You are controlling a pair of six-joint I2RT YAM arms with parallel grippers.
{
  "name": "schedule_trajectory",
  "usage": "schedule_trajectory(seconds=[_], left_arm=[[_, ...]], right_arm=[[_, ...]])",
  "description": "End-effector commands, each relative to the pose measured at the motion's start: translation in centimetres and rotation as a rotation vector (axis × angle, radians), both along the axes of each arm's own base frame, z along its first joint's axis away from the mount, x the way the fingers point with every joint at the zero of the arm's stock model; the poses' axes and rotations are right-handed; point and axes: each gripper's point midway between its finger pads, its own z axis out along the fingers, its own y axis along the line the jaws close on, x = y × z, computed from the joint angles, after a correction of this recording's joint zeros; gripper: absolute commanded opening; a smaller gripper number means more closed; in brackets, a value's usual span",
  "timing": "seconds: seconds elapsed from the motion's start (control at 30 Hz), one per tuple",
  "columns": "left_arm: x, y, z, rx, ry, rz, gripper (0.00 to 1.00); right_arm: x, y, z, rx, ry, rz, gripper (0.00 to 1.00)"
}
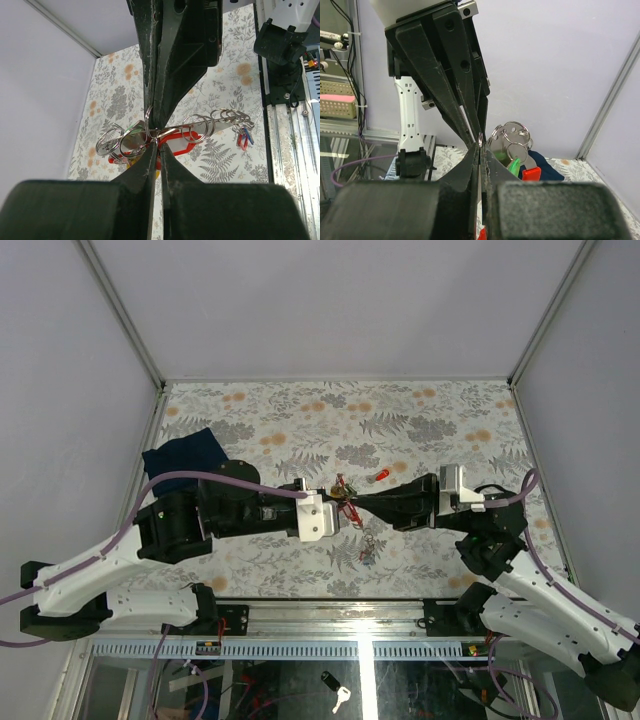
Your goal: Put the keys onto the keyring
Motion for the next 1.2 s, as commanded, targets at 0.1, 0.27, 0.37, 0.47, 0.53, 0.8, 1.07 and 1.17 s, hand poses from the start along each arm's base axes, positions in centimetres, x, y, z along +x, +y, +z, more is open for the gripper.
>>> schedule_trajectory(seconds=[0.1, 0.27, 0.37, 0.47, 0.53, 0.8, 1.07, 1.17], left_arm=[[0.9, -0.2, 0.2, -0.019, -0.008, 0.041, 0.0], [1.2, -0.2, 0.3, -0.017, -0.021, 0.053, 0.0], [1.6, -0.1, 0.4, -0.01, -0.036, 0.07, 0.0], [2.0, -0.1, 0.1, 0.009, -0.045, 0.087, 0.0], [2.2, -0.2, -0.1, 0.025, -0.05, 0.094, 0.0], [3.6, -0.4, -0.5, 0.081, -0.088, 0.14, 0.03], [4.2, -0.3, 0.2, 0.08, -0.119, 0.166, 0.02], [4.5, -0.3, 0.2, 0.083, -0.123, 0.179, 0.01]], right_arm=[[1.4, -1.5, 4.7, 0.165, -0.039, -0.123, 0.0], [2.7, -1.0, 3.7, 0.098, -0.012, -0.173, 0.0], [3.8, -1.0, 3.3, 0.06, 0.013, -0.223, 0.0], [4.6, -0.9, 2.7, 0.03, 0.044, -0.254, 0.0], [5.0, -0.7, 2.5, 0.016, 0.063, -0.266, 0.0], [6.0, 0.0, 0.9, -0.066, 0.112, -0.28, 0.0], [6.8, 0.2, -0.9, -0.152, 0.146, -0.312, 0.0], [7.0, 0.4, -1.3, -0.165, 0.157, -0.312, 0.0]])
